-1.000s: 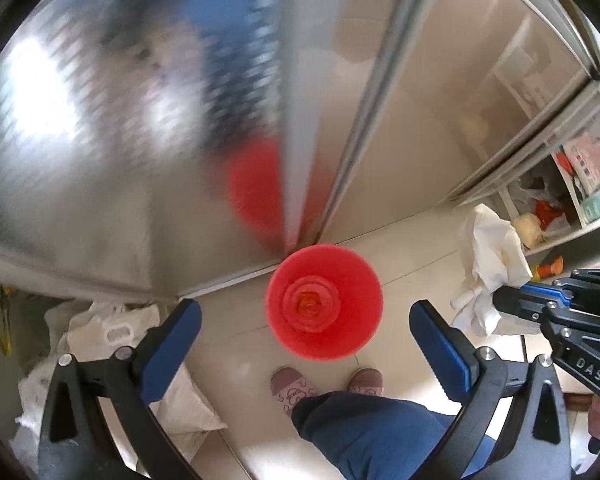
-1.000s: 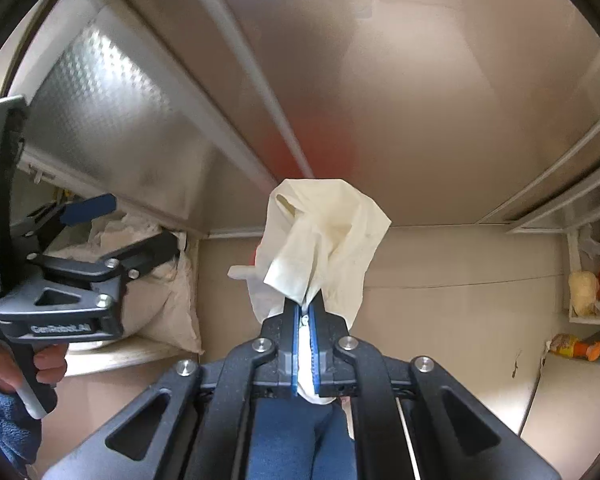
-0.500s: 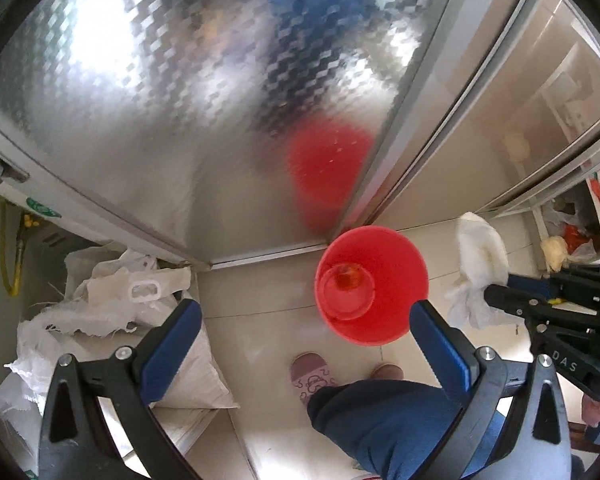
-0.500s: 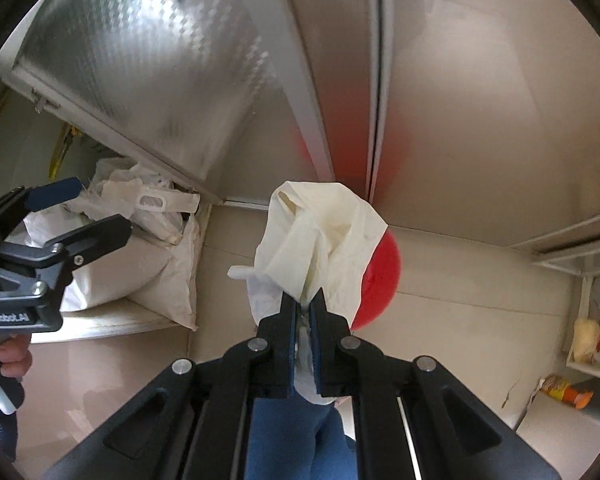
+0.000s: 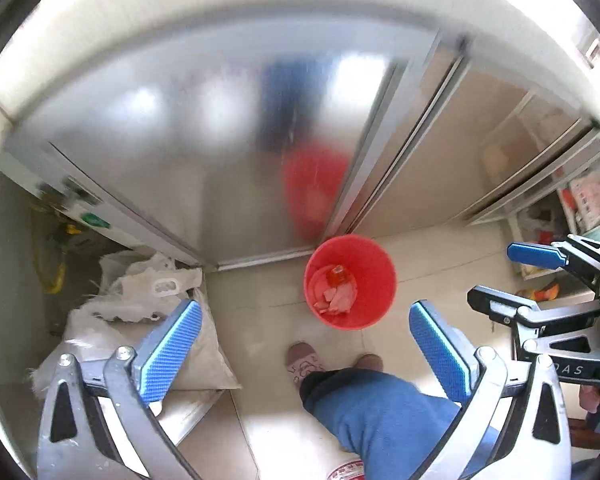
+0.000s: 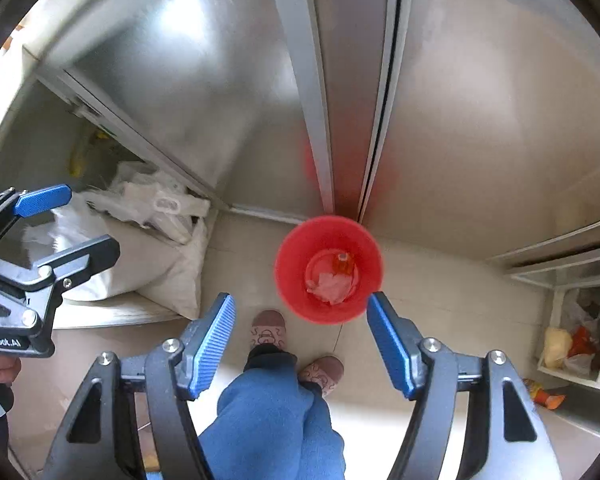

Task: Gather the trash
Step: 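Open both grippers over the red bin, dropping cup and glove, then raise both tools back to the counter near the yellow yeast packet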

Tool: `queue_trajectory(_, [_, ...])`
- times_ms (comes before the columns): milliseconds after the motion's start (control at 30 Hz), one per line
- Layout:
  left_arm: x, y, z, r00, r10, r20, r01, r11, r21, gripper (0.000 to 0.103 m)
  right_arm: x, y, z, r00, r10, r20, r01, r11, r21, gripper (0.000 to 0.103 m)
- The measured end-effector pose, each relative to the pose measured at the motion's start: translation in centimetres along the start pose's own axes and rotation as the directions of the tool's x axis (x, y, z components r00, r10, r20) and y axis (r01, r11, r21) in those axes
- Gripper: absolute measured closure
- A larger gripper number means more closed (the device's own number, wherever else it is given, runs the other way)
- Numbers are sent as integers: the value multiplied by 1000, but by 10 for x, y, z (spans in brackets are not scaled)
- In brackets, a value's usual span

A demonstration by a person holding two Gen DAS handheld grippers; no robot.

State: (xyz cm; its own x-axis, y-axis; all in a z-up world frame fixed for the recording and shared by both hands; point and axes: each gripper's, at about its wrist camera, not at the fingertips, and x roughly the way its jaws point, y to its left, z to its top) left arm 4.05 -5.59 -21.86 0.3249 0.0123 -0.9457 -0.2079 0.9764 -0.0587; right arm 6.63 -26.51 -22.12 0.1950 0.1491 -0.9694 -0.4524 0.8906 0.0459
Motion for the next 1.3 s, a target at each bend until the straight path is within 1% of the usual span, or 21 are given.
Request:
queue_trajectory(100, [-42, -4, 8, 1000, 11, 28, -10, 1000, -7, 0, -39, 10, 8, 999, 6, 33, -6, 1000, -5, 29])
queue_trajectory(200, [-80, -4, 14, 998, 12, 63, -10, 999, -31, 0, -68, 18, 14, 998, -5, 62, 8, 999, -34, 28])
queue_trajectory(300, [-111, -3, 18, 995, 10, 97, -5, 999, -50, 0, -90, 24, 21, 996, -2, 91, 7, 998, -58, 28])
queue_trajectory(367, [-129, -3, 20, 994, 25, 103, -19, 998, -62, 0, -104, 27, 26, 994, 2, 113, 6, 997, -75, 26])
queue_trajectory(433, [-146, -1, 21, 992, 46, 116, -37, 996, -77, 0, -110, 33, 32, 991, 11, 136, 3, 995, -97, 17])
queue_trajectory(567, [-179, 5, 25, 987, 59, 151, -39, 991, -127, 0, -134, 43, 47, 982, 29, 187, 0, 989, -151, 9])
queue_trajectory(633, [-192, 10, 28, 983, 83, 166, -58, 987, -147, 0, -142, 48, 54, 976, 46, 212, -7, 983, -182, 4])
queue_trajectory(733, [-216, 18, 33, 973, 113, 201, -78, 982, -174, 0, -146, 58, 64, 966, 71, 248, -13, 974, -227, 1])
queue_trajectory(800, [-225, 29, 36, 968, 132, 213, -92, 978, -189, 0, -148, 64, 73, 963, 86, 257, -21, 969, -247, 1])
queue_trajectory(900, [-235, 52, 40, 960, 180, 216, -130, 965, -228, 0, -150, 78, 85, 962, 111, 251, -36, 957, -288, 1])
queue_trajectory(1000, [-242, 80, 45, 955, 206, 215, -146, 953, -266, 0, -153, 95, 100, 958, 131, 256, -41, 943, -330, 1])
queue_trajectory(1067, [-243, 99, 51, 954, 219, 204, -156, 945, -288, 0, -156, 102, 116, 950, 141, 279, -42, 942, -333, 1])
queue_trajectory(1100, [-242, 107, 53, 953, 228, 200, -163, 941, -297, 0, -157, 107, 126, 949, 153, 276, -53, 939, -339, 1])
queue_trajectory(1167, [-239, 126, 62, 949, 241, 201, -170, 934, -314, 0, -148, 119, 146, 953, 162, 254, -64, 933, -355, 1])
queue_trajectory(1233, [-234, 148, 74, 950, 242, 197, -169, 929, -330, 0, -146, 129, 163, 955, 165, 248, -63, 925, -376, 1])
queue_trajectory(1300, [-228, 168, 89, 950, 254, 179, -182, 922, -343, 0, -138, 143, 184, 958, 165, 235, -61, 917, -395, 1])
